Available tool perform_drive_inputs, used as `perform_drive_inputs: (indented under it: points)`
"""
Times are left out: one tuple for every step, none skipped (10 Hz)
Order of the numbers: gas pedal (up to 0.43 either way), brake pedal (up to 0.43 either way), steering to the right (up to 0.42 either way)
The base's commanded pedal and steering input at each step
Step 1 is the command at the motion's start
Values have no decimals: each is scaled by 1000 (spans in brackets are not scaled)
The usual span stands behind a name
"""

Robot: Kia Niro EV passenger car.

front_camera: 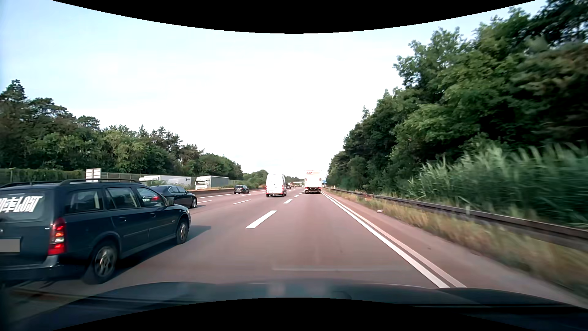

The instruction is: Follow the waypoints while adhering to traffic rules and regulations

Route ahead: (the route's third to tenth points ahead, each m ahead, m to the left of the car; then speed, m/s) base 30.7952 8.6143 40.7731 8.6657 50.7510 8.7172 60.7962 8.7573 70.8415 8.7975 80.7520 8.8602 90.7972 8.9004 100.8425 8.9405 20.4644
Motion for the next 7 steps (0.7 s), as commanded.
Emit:
perform_drive_inputs:
  points:
    - [118, 0, -3]
    - [118, 0, -3]
    - [118, 0, -3]
    - [118, 0, -3]
    - [118, 0, -3]
    - [98, 0, -3]
    - [39, 0, -3]
